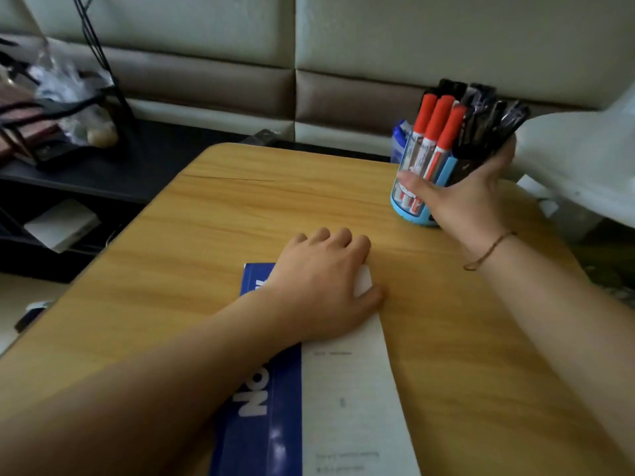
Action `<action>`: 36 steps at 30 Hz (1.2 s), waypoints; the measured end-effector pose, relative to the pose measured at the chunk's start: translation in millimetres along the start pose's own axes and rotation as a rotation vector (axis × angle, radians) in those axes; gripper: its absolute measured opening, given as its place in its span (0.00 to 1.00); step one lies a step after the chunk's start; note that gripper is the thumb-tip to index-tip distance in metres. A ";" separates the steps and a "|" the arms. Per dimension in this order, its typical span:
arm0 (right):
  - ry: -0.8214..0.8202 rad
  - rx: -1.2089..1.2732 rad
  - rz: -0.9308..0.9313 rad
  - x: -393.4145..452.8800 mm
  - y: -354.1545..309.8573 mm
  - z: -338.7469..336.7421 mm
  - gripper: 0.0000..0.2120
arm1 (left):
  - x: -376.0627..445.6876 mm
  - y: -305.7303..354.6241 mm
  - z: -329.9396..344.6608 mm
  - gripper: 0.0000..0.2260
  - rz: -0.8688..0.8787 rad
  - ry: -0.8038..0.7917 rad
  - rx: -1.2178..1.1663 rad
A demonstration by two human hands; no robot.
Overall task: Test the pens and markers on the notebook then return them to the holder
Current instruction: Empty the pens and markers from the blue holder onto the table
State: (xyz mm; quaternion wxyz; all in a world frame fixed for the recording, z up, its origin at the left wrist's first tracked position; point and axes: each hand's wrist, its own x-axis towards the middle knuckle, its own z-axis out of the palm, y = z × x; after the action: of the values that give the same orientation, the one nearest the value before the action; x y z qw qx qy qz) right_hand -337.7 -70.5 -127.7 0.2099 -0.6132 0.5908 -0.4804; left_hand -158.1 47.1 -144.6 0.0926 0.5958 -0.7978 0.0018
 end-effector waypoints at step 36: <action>-0.228 -0.093 0.132 -250.8 -29.1 -126.5 0.52 | -121.0 52.6 -42.6 0.31 0.090 0.161 -0.842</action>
State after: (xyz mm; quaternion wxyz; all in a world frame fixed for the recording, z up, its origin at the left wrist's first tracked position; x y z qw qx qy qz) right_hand -388.4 207.2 -132.3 0.2782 -0.6326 0.6241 -0.3647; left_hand -169.0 182.2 -115.2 0.3894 0.4688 -0.7442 -0.2733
